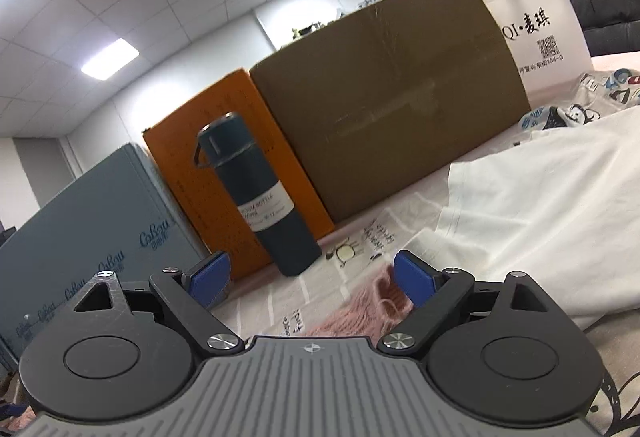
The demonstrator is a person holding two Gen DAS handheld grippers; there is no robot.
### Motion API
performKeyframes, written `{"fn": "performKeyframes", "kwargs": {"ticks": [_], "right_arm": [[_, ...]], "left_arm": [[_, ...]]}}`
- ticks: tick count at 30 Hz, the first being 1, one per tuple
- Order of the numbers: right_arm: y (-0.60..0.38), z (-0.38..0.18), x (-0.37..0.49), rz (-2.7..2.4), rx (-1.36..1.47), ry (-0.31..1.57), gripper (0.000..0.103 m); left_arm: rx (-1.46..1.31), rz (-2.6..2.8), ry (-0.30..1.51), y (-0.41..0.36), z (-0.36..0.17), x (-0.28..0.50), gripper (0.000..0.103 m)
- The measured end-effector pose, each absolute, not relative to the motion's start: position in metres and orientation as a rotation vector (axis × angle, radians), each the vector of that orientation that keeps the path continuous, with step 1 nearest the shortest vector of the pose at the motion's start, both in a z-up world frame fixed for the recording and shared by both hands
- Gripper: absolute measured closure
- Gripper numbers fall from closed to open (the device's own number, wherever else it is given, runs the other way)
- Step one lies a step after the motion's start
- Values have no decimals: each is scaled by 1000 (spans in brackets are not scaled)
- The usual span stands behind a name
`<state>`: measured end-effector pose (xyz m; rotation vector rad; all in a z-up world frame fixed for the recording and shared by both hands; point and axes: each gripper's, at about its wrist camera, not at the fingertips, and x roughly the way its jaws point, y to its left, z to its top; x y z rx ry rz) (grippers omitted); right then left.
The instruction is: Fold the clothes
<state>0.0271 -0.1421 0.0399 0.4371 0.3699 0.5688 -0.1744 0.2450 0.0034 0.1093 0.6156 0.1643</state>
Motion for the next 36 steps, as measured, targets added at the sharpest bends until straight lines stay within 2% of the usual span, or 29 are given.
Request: {"fn": "performKeyframes", "kwargs": {"ticks": [3, 12, 19, 30, 32, 33, 34, 35, 36], "right_arm": [[-136, 39, 25, 615, 418, 392, 14], [-109, 34, 5, 926, 341, 454, 14], [-68, 39, -44, 1138, -67, 364, 5], [-13, 46, -102, 1289, -666, 109, 5], [-5, 43, -105, 1321, -699, 142, 9], [-1, 42, -105, 1336, -707, 171, 27], [0, 41, -106, 1348, -709, 195, 62], [-1, 40, -107, 1355, -701, 212, 75], [-3, 40, -109, 1362, -692, 228, 83]], "left_arm": [[146, 166, 589, 235, 3, -180, 85], [255, 173, 407, 188, 8, -228, 86], [265, 113, 311, 150, 6, -271, 87], [352, 87, 294, 129, -2, -305, 87], [361, 89, 295, 127, -2, -303, 87], [371, 92, 291, 127, -2, -304, 87], [381, 97, 287, 126, -2, -306, 87], [392, 101, 282, 125, -2, -307, 87], [409, 107, 274, 124, -3, -309, 87]]}}
